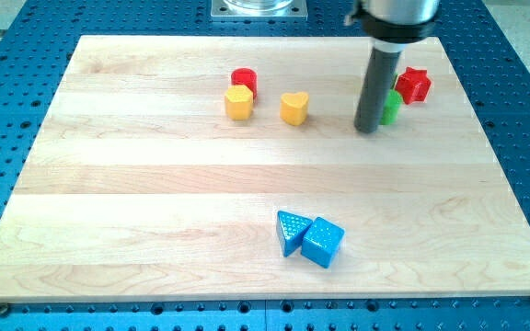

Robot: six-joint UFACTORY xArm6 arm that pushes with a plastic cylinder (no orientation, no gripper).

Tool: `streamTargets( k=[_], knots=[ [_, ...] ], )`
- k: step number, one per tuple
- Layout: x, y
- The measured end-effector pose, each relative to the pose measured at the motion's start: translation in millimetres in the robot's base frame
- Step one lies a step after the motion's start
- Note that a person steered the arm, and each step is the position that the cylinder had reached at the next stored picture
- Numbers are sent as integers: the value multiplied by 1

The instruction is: Put the red circle into the green star

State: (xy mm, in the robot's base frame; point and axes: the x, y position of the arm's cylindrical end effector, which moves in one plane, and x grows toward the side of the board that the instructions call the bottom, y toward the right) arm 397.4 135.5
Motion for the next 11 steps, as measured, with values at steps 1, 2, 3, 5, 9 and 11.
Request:
streamTargets(
  k=[1, 2, 3, 5, 9, 11],
  knots=[
    [12, 10],
    [-8, 56],
    [-9, 44],
    [9, -217],
    [-81, -54],
    [-123, -64]
  ],
)
